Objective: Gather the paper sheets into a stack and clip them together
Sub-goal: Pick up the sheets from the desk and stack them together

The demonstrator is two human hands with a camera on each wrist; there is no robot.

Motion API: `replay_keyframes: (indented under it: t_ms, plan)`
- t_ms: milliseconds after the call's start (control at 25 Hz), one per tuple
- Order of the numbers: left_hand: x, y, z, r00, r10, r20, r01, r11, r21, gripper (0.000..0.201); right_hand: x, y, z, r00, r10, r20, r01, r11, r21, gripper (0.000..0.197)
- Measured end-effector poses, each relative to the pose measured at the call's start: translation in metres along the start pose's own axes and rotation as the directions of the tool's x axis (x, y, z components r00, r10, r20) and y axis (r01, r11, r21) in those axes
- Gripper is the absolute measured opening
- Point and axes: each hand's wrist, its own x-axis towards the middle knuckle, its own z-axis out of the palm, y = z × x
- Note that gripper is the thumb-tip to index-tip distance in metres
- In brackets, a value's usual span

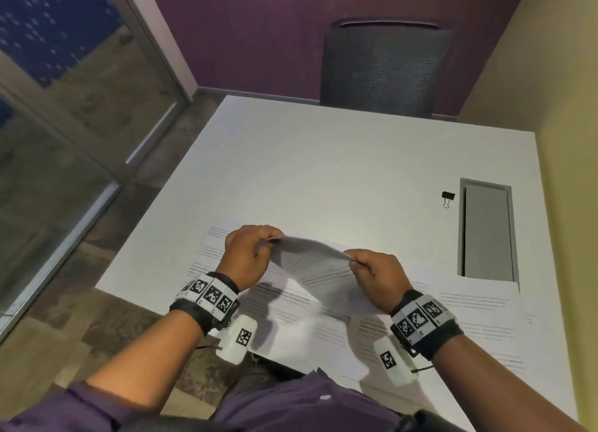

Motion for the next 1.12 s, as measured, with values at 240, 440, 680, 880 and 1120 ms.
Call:
replay_keyframes:
  t_ms: [240,440,680,880,1120]
  plan:
    - [-0.006,-0.091,0.003,0.840,-0.542,0.034,0.532,0.810,-0.245,0.061,0.018,0.007,0.025,0.912,0.381,-0.150,-0.316,0.888,0.335,0.027]
    - [-0.004,-0.188,-0.010,0.706,-0.674,0.218,0.704,0.700,-0.117,0.059,0.037,-0.003,0.088,0.715,0.690,-0.113,-0.507,0.624,0.595,0.020]
    - [0.018,-0.266,-0.016,0.660,-0.708,0.252,0.707,0.698,0.111,0.072,0.061,-0.014,0.162,0.573,0.814,-0.089,-0.580,0.480,0.658,0.020]
    - [0.026,-0.290,-0.022,0.676,-0.703,0.221,0.651,0.711,0.267,0.090,0.071,-0.029,0.187,0.535,0.840,-0.091,-0.594,0.451,0.666,0.018]
    - [0.032,-0.296,-0.023,0.672,-0.691,0.266,0.710,0.703,0.032,0.062,0.071,-0.040,0.186,0.514,0.848,-0.127,-0.580,0.453,0.677,0.017]
